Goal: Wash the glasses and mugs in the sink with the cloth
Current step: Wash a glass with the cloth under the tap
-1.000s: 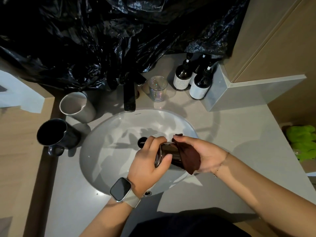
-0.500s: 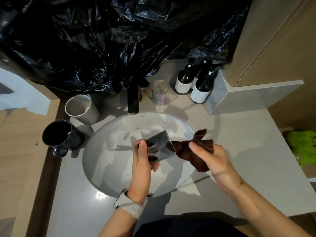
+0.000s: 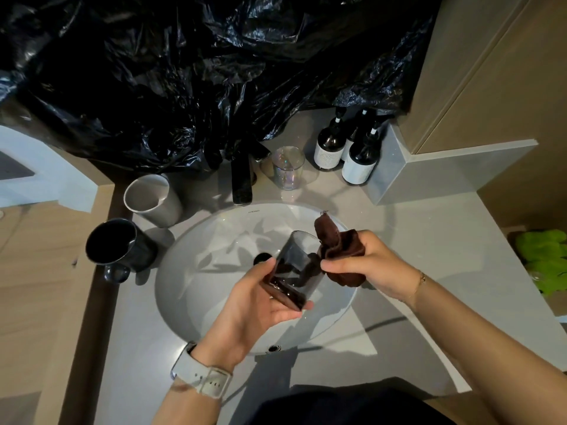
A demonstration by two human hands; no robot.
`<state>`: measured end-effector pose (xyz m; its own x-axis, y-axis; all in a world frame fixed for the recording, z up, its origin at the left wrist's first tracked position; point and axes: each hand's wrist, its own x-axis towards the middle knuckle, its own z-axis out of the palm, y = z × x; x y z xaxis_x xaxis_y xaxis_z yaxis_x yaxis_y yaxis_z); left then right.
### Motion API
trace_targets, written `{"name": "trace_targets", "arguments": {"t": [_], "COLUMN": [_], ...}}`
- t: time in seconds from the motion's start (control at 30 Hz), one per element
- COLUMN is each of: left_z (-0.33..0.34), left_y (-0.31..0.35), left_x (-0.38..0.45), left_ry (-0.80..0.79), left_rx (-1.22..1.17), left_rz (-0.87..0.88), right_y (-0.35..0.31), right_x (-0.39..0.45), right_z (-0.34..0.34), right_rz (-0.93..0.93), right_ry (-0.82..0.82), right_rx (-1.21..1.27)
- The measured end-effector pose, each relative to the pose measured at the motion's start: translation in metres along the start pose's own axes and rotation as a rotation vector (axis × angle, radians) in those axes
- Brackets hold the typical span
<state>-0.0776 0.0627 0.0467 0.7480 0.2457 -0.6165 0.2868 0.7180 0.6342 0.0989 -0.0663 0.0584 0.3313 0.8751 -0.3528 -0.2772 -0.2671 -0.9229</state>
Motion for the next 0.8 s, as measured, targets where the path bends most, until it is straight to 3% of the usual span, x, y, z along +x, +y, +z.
{"name": "trace_targets", "arguments": {"t": [0.2, 0.37, 0.43, 0.57, 0.67, 0.73, 0.8], "left_z": [-0.002, -0.010, -0.008, -0.005, -0.004, 0.000, 0.004], "left_y": [0.020, 0.024, 0.021, 0.018, 0.015, 0.016, 0.014], "left_x": [0.019, 0.037, 0.044, 0.047, 0.048, 0.046, 0.046], "left_ry": [-0.005, -0.189, -0.227, -0.148, -0.054, 0.034, 0.120], "left_rx": [0.049, -0.128, -0.156, -0.119, 0.015, 0.046, 0.061], "left_rz": [0.074, 0.077, 0.108, 0.201, 0.315, 0.354, 0.363], "right_y": [0.004, 0.025, 0.032, 0.040, 0.036, 0.026, 0.018], "right_x": [0.024, 0.038, 0.039, 0.042, 0.042, 0.040, 0.036], "right_z": [-0.003, 0.003, 0.006, 0.005, -0.005, -0.009, -0.008], "right_rz": [0.111, 0.248, 0.266, 0.243, 0.245, 0.193, 0.109], "right_ry": [-0.175, -0.156, -0.114, 0.020, 0.176, 0.234, 0.344], "right_rx": [0.075, 0.642, 0.732, 0.591, 0.639, 0.762, 0.731]}}
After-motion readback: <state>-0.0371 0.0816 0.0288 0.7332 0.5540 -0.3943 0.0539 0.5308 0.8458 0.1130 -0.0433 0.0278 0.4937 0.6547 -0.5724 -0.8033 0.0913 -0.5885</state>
